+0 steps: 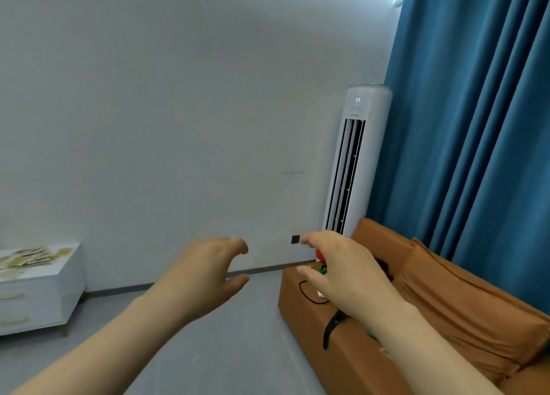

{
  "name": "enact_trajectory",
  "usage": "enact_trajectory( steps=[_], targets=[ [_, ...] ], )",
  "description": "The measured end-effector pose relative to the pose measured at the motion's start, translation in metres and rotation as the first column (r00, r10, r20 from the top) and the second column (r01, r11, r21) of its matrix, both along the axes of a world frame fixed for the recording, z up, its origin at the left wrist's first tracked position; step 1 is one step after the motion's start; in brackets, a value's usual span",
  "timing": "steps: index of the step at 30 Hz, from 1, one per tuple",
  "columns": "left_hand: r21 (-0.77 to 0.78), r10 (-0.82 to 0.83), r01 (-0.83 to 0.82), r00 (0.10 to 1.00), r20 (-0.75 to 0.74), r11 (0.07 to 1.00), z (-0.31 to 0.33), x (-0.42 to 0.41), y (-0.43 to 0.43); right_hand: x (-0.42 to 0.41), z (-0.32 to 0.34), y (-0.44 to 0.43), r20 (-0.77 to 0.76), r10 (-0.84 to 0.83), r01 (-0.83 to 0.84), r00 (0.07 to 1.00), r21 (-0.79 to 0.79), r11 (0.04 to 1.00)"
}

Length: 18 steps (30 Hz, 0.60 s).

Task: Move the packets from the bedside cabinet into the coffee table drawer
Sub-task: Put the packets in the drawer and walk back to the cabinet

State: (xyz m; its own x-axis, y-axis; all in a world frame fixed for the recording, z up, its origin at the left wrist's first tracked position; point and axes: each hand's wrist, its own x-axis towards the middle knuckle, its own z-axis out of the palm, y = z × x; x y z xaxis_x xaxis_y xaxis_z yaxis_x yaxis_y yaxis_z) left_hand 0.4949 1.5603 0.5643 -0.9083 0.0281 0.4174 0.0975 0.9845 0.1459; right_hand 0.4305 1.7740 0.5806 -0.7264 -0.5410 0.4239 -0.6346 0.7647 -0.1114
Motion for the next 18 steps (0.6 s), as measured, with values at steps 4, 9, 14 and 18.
enact_trajectory(
  steps=[4,9,14,18],
  targets=[
    [-0.012,0.085,-0.085,0.996,-0.014,0.996,0.005,-0.054,-0.014,-0.072,0.008,-0.018,-0.001,0.083,-0.083,0.997,0.015,0.996],
    [0.001,0.209,-0.209,0.978,0.011,0.978,-0.001,-0.105,-0.043,-0.147,0.005,-0.058,0.019,0.214,-0.215,0.977,0.032,0.976],
    [0.028,0.301,-0.302,0.953,0.034,0.953,-0.013,-0.136,-0.092,-0.2,-0.012,-0.125,0.049,0.324,-0.326,0.945,0.044,0.944],
    [0.034,0.374,-0.376,0.926,0.058,0.926,-0.026,-0.157,-0.148,-0.234,-0.023,-0.192,0.056,0.398,-0.4,0.916,0.029,0.916]
  ],
)
